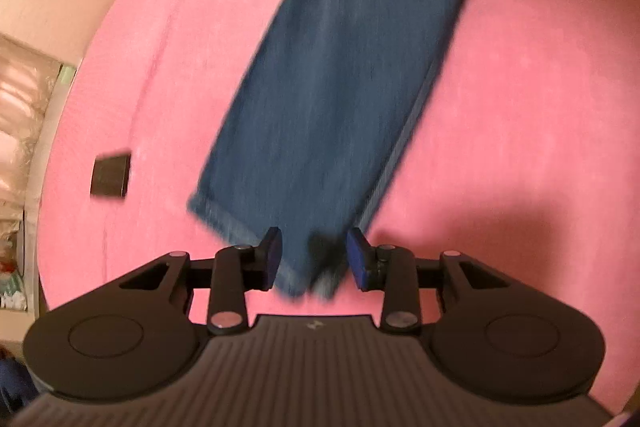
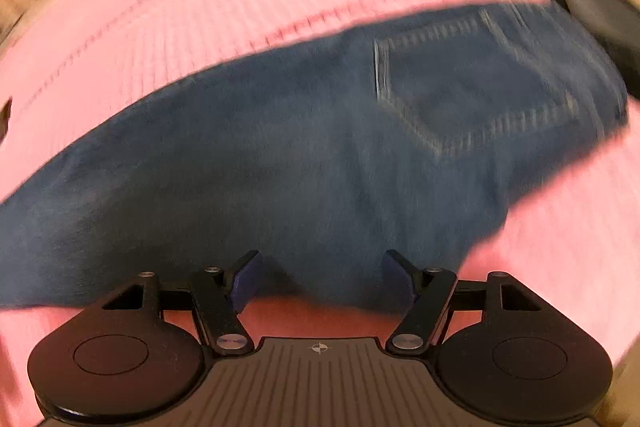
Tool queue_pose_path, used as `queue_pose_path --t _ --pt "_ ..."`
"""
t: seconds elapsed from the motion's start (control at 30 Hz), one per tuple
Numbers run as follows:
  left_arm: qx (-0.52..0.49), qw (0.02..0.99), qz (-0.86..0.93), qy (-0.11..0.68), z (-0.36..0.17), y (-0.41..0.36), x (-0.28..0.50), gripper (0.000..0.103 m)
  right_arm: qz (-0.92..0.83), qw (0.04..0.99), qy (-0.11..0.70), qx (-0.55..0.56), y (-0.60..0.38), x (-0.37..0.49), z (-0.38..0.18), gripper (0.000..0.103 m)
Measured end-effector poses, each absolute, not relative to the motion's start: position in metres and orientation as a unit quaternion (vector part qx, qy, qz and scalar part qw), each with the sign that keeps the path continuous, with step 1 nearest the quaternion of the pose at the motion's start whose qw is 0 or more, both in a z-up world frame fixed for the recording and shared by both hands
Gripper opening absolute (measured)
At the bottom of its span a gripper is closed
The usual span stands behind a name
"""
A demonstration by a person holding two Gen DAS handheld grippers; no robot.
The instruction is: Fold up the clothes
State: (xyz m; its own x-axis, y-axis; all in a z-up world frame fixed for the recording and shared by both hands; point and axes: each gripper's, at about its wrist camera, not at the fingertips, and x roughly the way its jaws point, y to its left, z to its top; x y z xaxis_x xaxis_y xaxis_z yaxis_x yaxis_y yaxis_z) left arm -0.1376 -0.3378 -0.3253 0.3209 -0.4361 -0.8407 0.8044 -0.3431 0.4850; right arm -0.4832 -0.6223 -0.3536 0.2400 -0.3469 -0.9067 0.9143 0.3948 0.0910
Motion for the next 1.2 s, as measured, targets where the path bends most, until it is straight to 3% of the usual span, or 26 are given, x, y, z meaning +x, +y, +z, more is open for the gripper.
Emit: queue_pose_path --t 0.17,0.3,0.5,0.57,0.6,0.63,0.83,0.9,0.93,0.97,1.0,1.2 --pt "0.544 0.568 -0.596 0.163 -0.316 -0.429 -0.173 0.032 -0.378 0.759 0.483 0.217 -0.681 -0.481 -0.352 0.069" --pt "0.500 0.572 -0.632 0.152 -0.313 -0.515 -0.211 0.040 -0.259 0.797 0.542 0.063 -0.724 -0.465 -0.355 0.069" --pt "0.462 0.548 -0.677 0.163 -0.323 -0.633 -0.260 0.040 -0.141 0.811 0.566 -0.053 -0.781 -0.446 -0.367 0.069" --pt "0.470 0.524 -0.689 0.175 -0.333 -0.653 -0.271 0.040 -0.107 0.806 0.578 -0.071 -0.798 -0.445 -0.374 0.060" --pt "0.474 0.514 -0.691 0.182 -0.337 -0.661 -0.274 0.040 -0.091 0.802 0.585 -0.077 -0.806 -0.445 -0.377 0.046" --pt "0.483 0.504 -0.690 0.190 -0.342 -0.668 -0.276 0.040 -0.085 0.801 0.588 -0.076 -0.812 -0.445 -0.380 0.042" --pt "0.507 0.490 -0.679 0.205 -0.353 -0.671 -0.273 0.040 -0.034 0.795 0.599 -0.093 -0.822 -0.440 -0.396 0.042" --pt "0.510 0.488 -0.674 0.216 -0.352 -0.672 -0.272 0.031 -0.029 0.796 0.596 -0.102 -0.820 -0.440 -0.398 0.042" --pt "0.514 0.486 -0.672 0.217 -0.351 -0.672 -0.272 0.026 -0.029 0.797 0.594 -0.103 -0.820 -0.440 -0.398 0.034" --pt "0.520 0.485 -0.670 0.214 -0.350 -0.672 -0.272 0.014 -0.029 0.798 0.593 -0.104 -0.819 -0.440 -0.399 0.022" --pt "0.526 0.481 -0.669 0.212 -0.347 -0.673 -0.272 0.002 -0.030 0.796 0.595 -0.104 -0.819 -0.440 -0.399 0.001" --pt "0.506 0.492 -0.673 0.222 -0.334 -0.678 -0.260 0.002 -0.050 0.801 0.588 -0.101 -0.823 -0.435 -0.379 0.000"
